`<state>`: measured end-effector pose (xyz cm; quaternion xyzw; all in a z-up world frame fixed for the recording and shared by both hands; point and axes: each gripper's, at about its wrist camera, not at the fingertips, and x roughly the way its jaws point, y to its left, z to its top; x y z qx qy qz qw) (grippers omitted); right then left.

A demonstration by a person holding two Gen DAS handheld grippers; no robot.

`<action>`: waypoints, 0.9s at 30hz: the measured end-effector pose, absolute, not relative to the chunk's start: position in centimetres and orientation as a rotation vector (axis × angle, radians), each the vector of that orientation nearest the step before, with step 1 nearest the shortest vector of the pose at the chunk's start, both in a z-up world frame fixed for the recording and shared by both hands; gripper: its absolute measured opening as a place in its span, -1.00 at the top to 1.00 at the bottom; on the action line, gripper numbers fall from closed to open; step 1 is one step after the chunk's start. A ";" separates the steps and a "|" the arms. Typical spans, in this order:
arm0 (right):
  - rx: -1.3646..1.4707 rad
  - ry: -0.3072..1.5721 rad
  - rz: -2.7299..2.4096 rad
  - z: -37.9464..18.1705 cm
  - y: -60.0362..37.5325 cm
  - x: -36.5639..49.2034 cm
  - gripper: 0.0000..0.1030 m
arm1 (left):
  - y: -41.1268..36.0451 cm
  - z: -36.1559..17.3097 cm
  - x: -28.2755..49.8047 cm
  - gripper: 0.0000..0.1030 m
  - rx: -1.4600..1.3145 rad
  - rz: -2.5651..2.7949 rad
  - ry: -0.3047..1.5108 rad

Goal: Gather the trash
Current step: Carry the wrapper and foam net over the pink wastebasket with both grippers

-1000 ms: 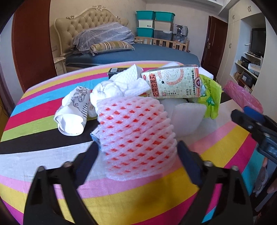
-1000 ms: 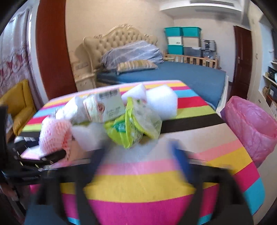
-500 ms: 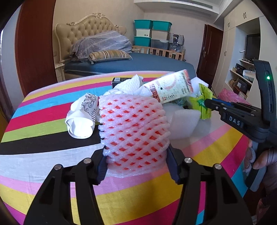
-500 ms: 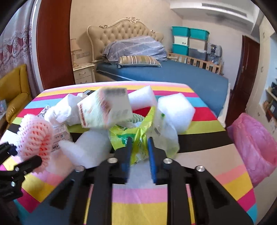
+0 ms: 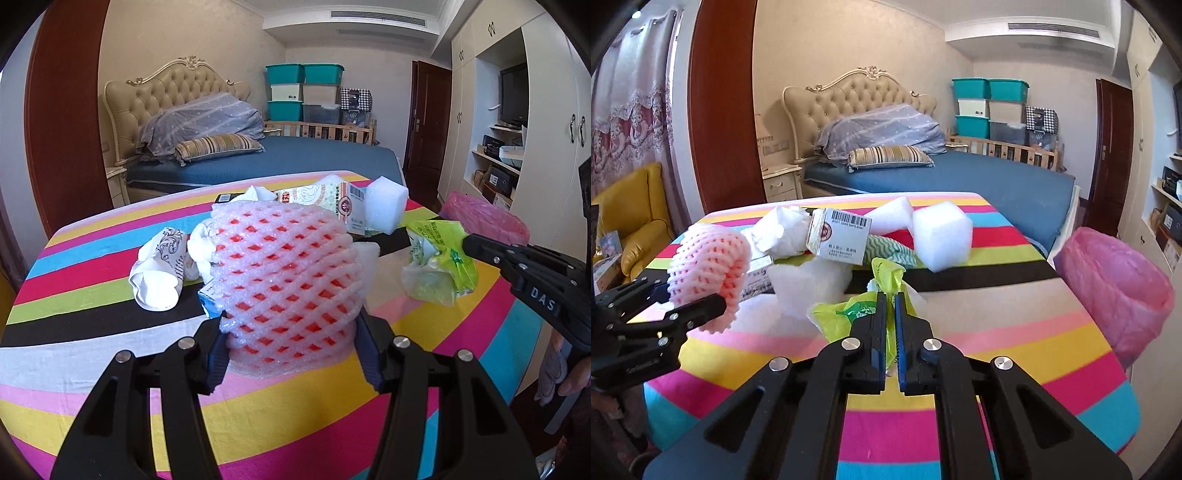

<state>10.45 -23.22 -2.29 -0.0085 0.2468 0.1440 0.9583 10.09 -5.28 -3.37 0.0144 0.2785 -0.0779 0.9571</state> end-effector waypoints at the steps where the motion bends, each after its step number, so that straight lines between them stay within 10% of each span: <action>1: -0.016 0.501 0.295 -2.4 -23.4 10.1 0.87 | -5.4 -3.4 10.0 -0.08 0.032 -0.161 0.562; 8: -0.096 0.581 0.333 -3.9 -22.5 9.8 0.68 | -6.0 -3.9 10.1 -0.09 0.048 -0.179 0.579; 10: -0.086 0.590 0.315 -4.1 -22.6 9.8 -0.20 | -6.0 -4.0 10.1 -0.09 0.050 -0.178 0.581; 11: -0.073 0.585 0.308 -4.0 -22.7 9.7 -0.32 | -5.9 -4.1 10.1 -0.09 0.050 -0.178 0.581; 21: -0.077 0.537 0.311 -2.1 -21.9 10.8 -0.13 | -6.1 -4.3 10.0 -0.09 0.062 -0.170 0.563; 27: -0.047 0.561 0.312 -3.2 -21.6 12.1 0.67 | -6.0 -4.1 9.8 -0.09 0.075 -0.179 0.548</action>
